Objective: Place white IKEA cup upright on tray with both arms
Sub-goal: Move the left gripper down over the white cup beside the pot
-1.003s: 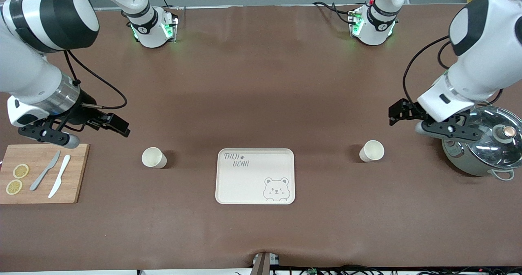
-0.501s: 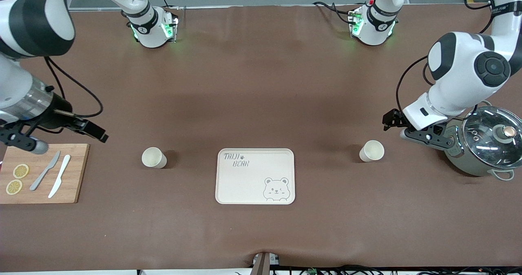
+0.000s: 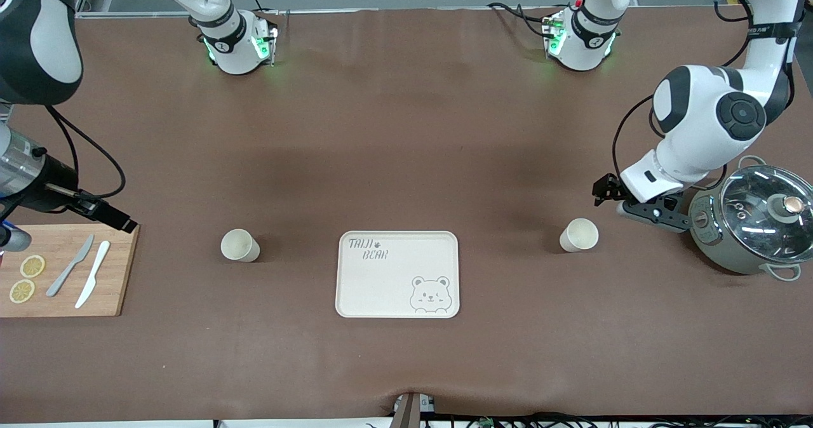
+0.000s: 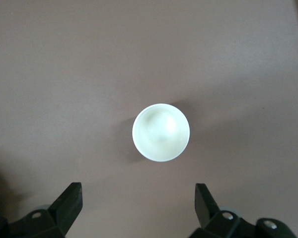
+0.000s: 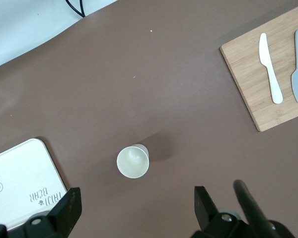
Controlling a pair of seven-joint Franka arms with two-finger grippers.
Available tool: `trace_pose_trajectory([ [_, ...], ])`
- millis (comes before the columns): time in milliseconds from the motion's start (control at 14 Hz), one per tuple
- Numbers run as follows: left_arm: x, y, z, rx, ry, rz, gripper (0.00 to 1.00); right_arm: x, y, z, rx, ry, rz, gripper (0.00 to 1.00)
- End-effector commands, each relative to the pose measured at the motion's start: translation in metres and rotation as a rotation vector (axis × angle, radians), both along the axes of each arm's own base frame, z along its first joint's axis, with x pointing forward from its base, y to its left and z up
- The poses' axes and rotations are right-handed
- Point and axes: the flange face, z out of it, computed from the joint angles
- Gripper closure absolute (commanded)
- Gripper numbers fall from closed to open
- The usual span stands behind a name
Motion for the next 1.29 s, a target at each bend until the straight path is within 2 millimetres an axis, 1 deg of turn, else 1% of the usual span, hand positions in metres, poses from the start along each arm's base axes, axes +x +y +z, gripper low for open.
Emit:
trace_pose_trajectory([
  [0, 0.009, -0.001, -0.023, -0.016, -0.010, -0.016, 0.00, 0.007, -0.003, 0.000, -0.002, -0.001, -0.003, 0.00],
  [72, 0.013, -0.002, -0.029, -0.019, -0.005, -0.016, 0.00, 0.007, -0.009, 0.000, -0.002, -0.001, -0.012, 0.00],
  [215, 0.019, -0.004, -0.038, -0.025, 0.004, -0.018, 0.00, 0.007, -0.009, -0.001, -0.002, 0.000, -0.012, 0.00],
  [287, 0.024, -0.007, -0.039, -0.029, 0.002, -0.019, 0.00, 0.008, -0.009, -0.004, -0.002, 0.005, -0.011, 0.00],
  [430, 0.034, -0.010, -0.044, -0.035, 0.001, -0.017, 0.00, 0.008, -0.003, -0.001, -0.002, 0.002, -0.004, 0.00],
  [501, 0.038, -0.011, -0.045, -0.038, -0.001, -0.017, 0.00, 0.007, -0.005, 0.002, -0.003, -0.001, -0.006, 0.00],
  [645, 0.046, -0.019, -0.051, -0.045, 0.000, -0.023, 0.00, 0.007, -0.008, 0.005, -0.003, -0.007, -0.013, 0.00],
  [716, 0.049, -0.021, -0.055, -0.045, 0.003, -0.025, 0.00, 0.008, -0.006, 0.007, -0.002, -0.016, -0.018, 0.00],
  [860, 0.055, -0.020, -0.063, -0.026, 0.006, -0.038, 0.00, 0.008, -0.007, 0.014, -0.010, -0.026, -0.015, 0.00],
  [931, 0.058, -0.020, -0.067, -0.017, 0.007, -0.038, 0.00, 0.008, -0.010, 0.015, -0.024, -0.028, -0.018, 0.00],
  [1003, 0.060, -0.020, -0.074, -0.008, 0.015, -0.043, 0.00, 0.009, -0.017, 0.015, -0.015, -0.032, -0.030, 0.00],
  [1074, 0.061, -0.019, -0.078, -0.004, 0.018, -0.046, 0.00, 0.010, -0.016, 0.016, -0.021, -0.035, -0.026, 0.00],
  [1146, 0.061, -0.017, -0.080, -0.004, 0.021, -0.043, 0.00, 0.008, -0.012, 0.020, -0.039, -0.036, -0.016, 0.00],
  [1218, 0.061, -0.017, -0.084, -0.005, 0.026, -0.043, 0.00, 0.005, -0.013, 0.023, -0.055, -0.025, -0.011, 0.00],
])
